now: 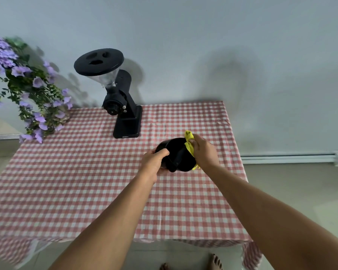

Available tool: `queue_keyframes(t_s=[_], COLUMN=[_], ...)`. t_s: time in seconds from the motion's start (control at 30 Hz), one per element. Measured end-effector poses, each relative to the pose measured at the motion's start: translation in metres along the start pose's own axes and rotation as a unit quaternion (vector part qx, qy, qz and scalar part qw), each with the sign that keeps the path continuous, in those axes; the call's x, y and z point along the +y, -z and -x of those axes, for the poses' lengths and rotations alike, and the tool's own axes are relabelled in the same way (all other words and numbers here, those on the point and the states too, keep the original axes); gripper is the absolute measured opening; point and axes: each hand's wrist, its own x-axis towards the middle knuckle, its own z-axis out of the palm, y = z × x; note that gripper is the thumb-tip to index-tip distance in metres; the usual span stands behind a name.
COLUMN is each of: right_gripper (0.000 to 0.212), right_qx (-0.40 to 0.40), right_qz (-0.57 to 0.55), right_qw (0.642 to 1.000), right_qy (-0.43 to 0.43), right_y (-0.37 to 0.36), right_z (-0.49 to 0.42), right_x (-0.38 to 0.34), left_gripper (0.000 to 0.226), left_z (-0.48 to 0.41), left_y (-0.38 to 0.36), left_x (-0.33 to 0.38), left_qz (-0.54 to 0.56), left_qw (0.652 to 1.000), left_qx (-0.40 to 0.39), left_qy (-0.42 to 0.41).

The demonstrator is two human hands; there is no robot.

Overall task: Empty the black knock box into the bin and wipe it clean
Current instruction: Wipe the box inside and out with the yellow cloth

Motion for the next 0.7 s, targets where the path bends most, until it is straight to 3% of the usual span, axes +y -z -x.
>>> queue_keyframes(t_s=[0.1, 0.17, 0.3, 0.5, 0.6, 0.7], right_gripper=[0.038, 0.031, 0.034, 0.024, 0.022, 0.027], right_qx=[-0.026, -0.043, -0.046, -0.125, -0.126, -0.104], right_qz=[-0.003, 0.013, -0.023, -0.202, -0.176, -0.073], right_qw=[1.000, 0.999, 0.994, 0.931, 0.943, 0.974], right_qy=[-0.010, -0.021, -0.099, -0.276, -0.252, -0.188], right_y=[0.001, 0.001, -0.002, -0.001, 0.000, 0.007], right_z=[0.004, 0.004, -0.004, -0.006, -0.007, -0.012], right_x=[0.003, 0.003, -0.003, -0.011, -0.008, -0.005], left_gripper=[0.026, 0.022, 0.029, 0.040, 0.049, 0.048], left_z=[0.000, -0.002, -0.003, -0.001, -0.003, -0.005], left_y=[0.002, 0.005, 0.001, -0.006, -0.001, 0.007], left_x=[0.003, 0.004, 0.008, 0.003, 0.000, 0.006], left_qz=[0.009, 0.001, 0.039, 0.104, 0.083, -0.017], left_qw=[1.000, 1.000, 0.998, 0.991, 0.995, 0.996], left_qx=[0.005, 0.008, 0.021, 0.037, 0.007, -0.053], left_qy=[0.004, -0.014, -0.043, -0.074, -0.051, -0.063])
